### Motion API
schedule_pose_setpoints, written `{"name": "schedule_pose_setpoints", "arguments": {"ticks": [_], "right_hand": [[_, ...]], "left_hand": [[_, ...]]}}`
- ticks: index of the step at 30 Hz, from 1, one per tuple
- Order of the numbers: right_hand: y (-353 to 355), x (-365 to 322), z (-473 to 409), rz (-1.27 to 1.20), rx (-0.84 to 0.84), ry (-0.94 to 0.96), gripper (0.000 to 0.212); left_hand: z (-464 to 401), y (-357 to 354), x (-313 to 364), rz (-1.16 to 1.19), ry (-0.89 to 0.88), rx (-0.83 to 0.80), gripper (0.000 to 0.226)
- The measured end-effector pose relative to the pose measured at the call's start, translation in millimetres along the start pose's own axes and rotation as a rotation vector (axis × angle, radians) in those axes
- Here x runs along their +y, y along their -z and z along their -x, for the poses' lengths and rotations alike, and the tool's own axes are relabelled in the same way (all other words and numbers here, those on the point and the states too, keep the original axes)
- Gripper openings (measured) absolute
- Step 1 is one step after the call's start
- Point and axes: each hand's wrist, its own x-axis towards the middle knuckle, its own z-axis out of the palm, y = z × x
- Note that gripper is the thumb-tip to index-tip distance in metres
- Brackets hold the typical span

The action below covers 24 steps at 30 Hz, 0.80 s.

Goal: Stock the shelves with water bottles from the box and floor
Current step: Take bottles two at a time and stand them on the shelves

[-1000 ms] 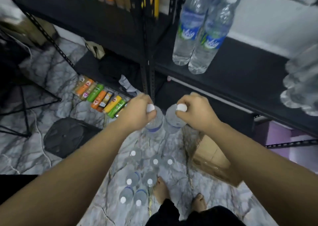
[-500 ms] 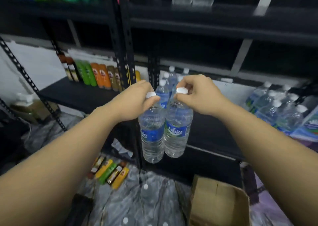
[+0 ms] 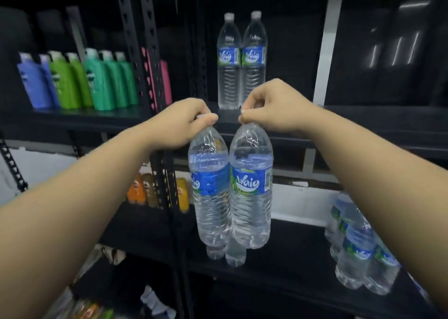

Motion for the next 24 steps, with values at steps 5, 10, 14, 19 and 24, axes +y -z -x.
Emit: {"name": "schedule_pose_setpoints", "arguments": {"ticks": [5,10,14,19,24], "right_hand": [[42.4,-16.1,-44.6,-0.041,0.026,0.03,0.011],[83.5,-34.5,-98.0,-0.045,0.111,0.087,0.026],[112.8,-41.8,-144.2,-0.083,0.158,0.07,0.027],[136.9,-40.4,-194.0,-0.168,0.215,0.046,0.031],[145.9,-28.5,-227.8,-0.129,0.235,0.039,0.026]], "left_hand": [[-54.4,42.1,2.8,-0.046,0.013,0.065,0.035],[-104.2,93.3,2.8,-0.066,0.019,0.158,0.037],[-146.8,129.3,3.2,-0.049,0.049,0.195,0.038],[-197.0,161.4,0.5,-0.034,0.074,0.208,0.039],[-242.1,163.1,-6.8,0.001,0.087,0.226,0.038]]}}
